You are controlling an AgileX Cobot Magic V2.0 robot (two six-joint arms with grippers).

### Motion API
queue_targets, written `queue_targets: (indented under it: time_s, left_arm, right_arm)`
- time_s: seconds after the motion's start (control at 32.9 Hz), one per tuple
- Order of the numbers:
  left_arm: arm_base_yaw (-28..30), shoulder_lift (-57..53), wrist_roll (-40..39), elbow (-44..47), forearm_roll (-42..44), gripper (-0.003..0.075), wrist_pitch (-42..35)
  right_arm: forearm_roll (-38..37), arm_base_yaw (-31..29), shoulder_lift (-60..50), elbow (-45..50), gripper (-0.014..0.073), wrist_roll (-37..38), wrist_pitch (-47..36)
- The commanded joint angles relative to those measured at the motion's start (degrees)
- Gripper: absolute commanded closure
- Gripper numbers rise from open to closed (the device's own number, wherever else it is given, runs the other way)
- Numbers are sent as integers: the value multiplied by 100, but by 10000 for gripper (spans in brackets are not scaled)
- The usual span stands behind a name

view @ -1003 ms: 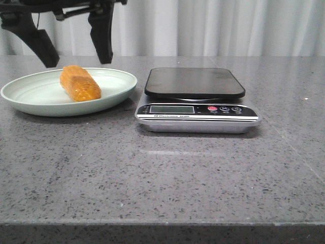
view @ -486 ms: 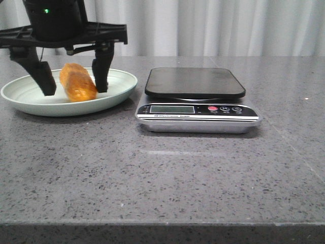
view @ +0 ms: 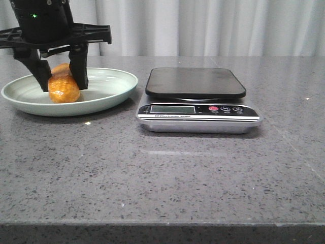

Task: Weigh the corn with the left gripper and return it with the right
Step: 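Lower the left gripper over the corn cob on the plate and grasp it, then lift the corn with the left gripper and lower it onto the scale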

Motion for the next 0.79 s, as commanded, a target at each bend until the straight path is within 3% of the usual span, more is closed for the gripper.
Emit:
queue_targets:
  time_s: [0.0, 0.18, 0.58, 0.67, 0.76]
  left_arm:
    - [9, -241, 288, -277, -114, 587, -142]
    - [-269, -241, 694, -840, -272, 587, -38]
    - [-1461, 490, 694, -2291, -307, 569, 349]
    - [-1660, 756, 694, -2654, -330, 483, 469]
    - [-1776, 981, 694, -2909, -402, 349, 505]
  right_arm:
    - [-67, -33, -97, -47, 431, -59, -492]
    - [-67, -33, -97, -47, 431, -59, -492]
    - [-67, -33, -97, -47, 431, -59, -492]
    - [-67, -33, -97, -47, 431, -59, -492]
    - [-67, -33, -97, -47, 431, -59, -492]
